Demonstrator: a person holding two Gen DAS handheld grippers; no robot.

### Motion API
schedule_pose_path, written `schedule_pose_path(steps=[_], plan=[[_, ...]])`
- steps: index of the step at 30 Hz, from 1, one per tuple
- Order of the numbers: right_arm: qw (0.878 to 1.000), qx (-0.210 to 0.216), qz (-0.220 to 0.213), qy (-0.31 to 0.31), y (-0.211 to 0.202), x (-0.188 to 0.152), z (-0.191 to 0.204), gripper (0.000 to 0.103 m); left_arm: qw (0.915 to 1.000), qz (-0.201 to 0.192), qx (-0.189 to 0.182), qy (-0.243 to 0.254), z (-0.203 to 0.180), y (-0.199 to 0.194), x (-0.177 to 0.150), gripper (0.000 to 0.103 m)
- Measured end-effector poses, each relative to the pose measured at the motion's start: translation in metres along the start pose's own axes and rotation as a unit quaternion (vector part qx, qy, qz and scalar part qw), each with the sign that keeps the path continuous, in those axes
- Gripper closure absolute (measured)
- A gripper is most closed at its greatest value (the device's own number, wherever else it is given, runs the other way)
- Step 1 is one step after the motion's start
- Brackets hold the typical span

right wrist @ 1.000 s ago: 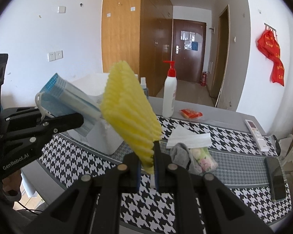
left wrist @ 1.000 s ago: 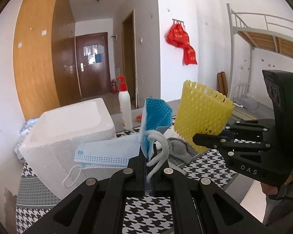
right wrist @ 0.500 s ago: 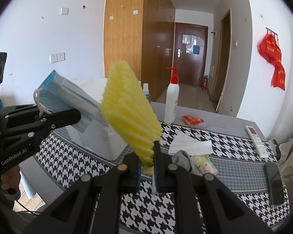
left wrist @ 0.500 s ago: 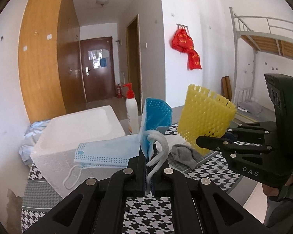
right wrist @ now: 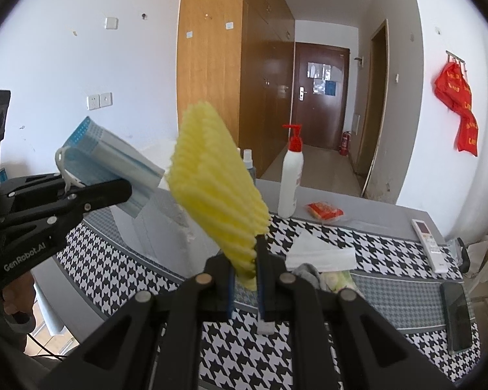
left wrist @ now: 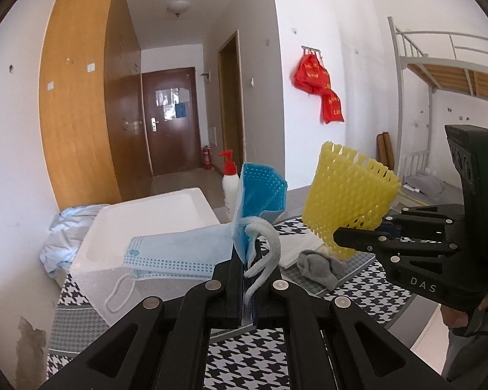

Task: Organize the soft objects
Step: 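Lift the mask and mesh sleeve and carry both toward the white foam box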

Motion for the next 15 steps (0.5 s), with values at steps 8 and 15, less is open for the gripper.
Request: schedule_pose_path(steps=[8,15], plan=[[1.0,-0.004,-0.004,-0.001,0.0,0.008,0.0,0.089,0.9999,-0.008,0.012,-0.006,0.008,-0.005,0.003,0.1],[1.0,0.004,-0.011,-0.005,0.001,0.017,0.004,0.089,0.9993,-0.021,0.03,-0.011,0.019,-0.011,0.011,0.1]])
Point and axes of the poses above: each gripper's, at about its wrist camera, not at the fingertips, and y roughly the way its jaws point, z to its left, x to its top, the point moved 4 cm from there along y, roughly the way its jaws point, and after that the axes turned 4 degrees about z, right-handed, at the moved point
